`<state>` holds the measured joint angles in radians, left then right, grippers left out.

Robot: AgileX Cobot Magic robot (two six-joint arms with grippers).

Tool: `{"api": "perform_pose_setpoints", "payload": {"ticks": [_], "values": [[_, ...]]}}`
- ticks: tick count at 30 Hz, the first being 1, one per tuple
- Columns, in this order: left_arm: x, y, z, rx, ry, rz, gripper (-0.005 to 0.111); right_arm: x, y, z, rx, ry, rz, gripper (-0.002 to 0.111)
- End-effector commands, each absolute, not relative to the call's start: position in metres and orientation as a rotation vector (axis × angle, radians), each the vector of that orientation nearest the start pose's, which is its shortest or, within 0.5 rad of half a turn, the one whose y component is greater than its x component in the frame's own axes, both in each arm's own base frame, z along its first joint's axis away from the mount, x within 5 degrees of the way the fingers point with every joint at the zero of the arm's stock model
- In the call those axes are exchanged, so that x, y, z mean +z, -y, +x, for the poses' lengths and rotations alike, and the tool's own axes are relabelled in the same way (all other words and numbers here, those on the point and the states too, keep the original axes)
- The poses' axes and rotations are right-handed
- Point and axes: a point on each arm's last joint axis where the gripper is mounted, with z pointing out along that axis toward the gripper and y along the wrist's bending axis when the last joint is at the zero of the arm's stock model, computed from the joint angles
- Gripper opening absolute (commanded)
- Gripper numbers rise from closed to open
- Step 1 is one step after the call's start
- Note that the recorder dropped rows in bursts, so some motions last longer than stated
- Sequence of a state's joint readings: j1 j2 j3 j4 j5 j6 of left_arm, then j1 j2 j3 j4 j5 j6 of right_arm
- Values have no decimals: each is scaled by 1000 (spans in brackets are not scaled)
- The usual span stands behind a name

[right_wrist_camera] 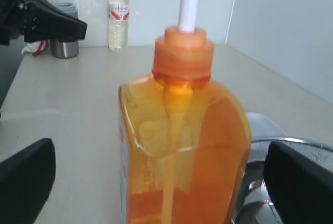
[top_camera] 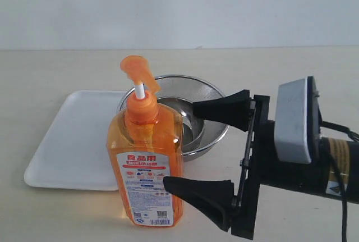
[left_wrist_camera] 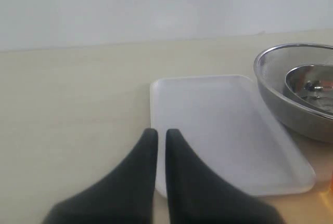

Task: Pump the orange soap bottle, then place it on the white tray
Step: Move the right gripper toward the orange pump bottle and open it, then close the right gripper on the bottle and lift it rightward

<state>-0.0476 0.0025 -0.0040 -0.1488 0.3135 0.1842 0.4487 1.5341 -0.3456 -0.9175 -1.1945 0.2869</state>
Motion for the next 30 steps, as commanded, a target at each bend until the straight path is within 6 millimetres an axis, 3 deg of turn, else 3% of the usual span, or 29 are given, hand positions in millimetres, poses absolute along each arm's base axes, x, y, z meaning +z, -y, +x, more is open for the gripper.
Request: {"api": "perform_pose_setpoints", "payload": {"ticks": [1, 8, 15, 24, 30], "values": [[186, 6, 54, -35, -1783, 115, 5, 165, -159, 177, 901, -1393, -1084, 104], [186, 6, 54, -35, -1783, 115, 5, 160, -164, 184, 903, -1389, -1110, 104], [186, 6, 54, -35, -1783, 115, 5, 173, -189, 187, 918, -1332, -1052, 104], [186, 6, 54, -35, -1783, 115, 5, 140, -211, 196, 982, -1409, -1111, 104], [186, 6, 54, -35, -1783, 115, 5, 140, -227, 198, 1003, -1374, -1127, 104]]}}
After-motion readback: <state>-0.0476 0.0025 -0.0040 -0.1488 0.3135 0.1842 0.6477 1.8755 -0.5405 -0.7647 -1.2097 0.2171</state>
